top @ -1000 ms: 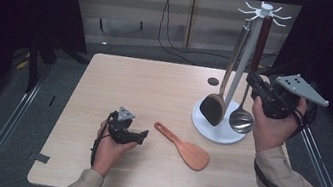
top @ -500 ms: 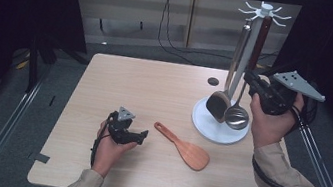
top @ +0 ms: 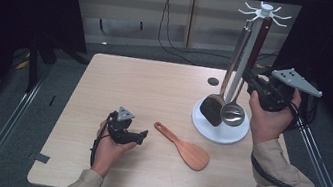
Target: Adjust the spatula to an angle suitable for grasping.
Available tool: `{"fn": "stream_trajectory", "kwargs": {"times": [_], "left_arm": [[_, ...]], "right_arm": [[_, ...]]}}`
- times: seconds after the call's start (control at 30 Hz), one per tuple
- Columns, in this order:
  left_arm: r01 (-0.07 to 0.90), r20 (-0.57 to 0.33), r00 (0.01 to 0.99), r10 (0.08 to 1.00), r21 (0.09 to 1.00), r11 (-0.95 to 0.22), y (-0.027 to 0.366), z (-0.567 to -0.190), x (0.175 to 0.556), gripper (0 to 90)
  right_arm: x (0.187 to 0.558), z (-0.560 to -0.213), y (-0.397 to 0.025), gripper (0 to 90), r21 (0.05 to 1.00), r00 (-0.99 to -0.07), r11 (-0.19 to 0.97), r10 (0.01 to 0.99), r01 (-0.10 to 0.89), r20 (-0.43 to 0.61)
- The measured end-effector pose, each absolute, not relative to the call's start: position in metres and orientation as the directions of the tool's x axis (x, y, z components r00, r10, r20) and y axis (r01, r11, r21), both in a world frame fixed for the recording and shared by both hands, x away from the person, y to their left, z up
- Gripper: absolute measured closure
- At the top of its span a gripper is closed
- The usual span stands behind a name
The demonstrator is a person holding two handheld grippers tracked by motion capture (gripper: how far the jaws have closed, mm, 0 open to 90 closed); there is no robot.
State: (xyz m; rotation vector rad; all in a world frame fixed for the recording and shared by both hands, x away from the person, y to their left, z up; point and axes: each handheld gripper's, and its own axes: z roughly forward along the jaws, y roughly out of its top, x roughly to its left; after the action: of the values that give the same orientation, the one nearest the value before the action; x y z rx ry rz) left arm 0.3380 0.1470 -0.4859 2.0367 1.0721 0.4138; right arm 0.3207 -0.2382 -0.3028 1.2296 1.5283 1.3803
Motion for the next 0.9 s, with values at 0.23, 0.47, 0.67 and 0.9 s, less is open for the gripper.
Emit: {"fn": "stream_trajectory", "kwargs": {"times": [0.23, 0.47, 0.67, 0.9], "left_arm": [[0.549, -0.068, 0.591, 0.804, 0.764, -0.339, 0.147, -0.486, 0.338, 21.8], [0.548, -0.067, 0.59, 0.805, 0.765, -0.338, 0.147, -0.486, 0.338, 21.7], [0.547, -0.066, 0.591, 0.804, 0.765, -0.34, 0.147, -0.486, 0.338, 21.7], [0.547, -0.066, 0.591, 0.804, 0.765, -0.339, 0.147, -0.486, 0.338, 21.7]], "right_arm": [[0.322, -0.306, -0.24, 86.0, 0.987, -0.287, -0.017, 0.956, 0.16, 0.062], [0.323, -0.308, -0.243, 85.5, 0.99, -0.301, 0.012, 0.953, 0.14, 0.031], [0.321, -0.308, -0.247, 84.3, 0.991, -0.303, 0.022, 0.953, 0.129, 0.018], [0.316, -0.305, -0.25, 79.1, 0.995, -0.311, 0.016, 0.95, 0.1, 0.016]]}}
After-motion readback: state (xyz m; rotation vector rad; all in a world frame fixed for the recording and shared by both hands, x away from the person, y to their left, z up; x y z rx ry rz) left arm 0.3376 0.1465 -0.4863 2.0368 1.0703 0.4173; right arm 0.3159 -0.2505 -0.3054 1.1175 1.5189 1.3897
